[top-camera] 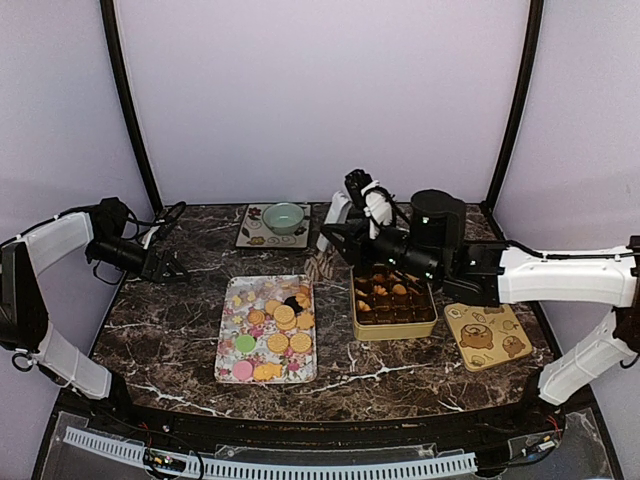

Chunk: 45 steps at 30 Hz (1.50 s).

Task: Pack the cookies
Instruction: Pick up the fake cookies from the plate.

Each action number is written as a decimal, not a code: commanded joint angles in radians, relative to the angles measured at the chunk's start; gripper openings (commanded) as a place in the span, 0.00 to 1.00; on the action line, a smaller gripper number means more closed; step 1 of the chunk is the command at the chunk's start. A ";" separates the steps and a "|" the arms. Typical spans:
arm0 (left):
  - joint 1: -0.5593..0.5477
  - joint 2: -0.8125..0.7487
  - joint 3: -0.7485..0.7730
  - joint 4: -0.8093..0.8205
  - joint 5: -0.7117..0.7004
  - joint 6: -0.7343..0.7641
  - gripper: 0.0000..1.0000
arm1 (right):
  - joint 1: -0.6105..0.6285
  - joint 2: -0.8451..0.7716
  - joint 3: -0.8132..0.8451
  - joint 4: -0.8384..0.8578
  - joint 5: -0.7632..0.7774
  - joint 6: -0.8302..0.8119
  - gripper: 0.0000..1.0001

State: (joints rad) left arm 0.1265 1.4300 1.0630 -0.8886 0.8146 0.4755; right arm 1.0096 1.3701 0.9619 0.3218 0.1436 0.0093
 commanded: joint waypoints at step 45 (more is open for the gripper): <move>0.007 -0.031 -0.009 -0.029 0.000 0.018 0.98 | 0.144 0.674 0.472 0.153 -0.065 -0.031 0.38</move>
State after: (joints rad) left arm 0.1265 1.4281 1.0630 -0.8917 0.8032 0.4793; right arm 1.1576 2.0571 1.4464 0.4263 0.0494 0.0044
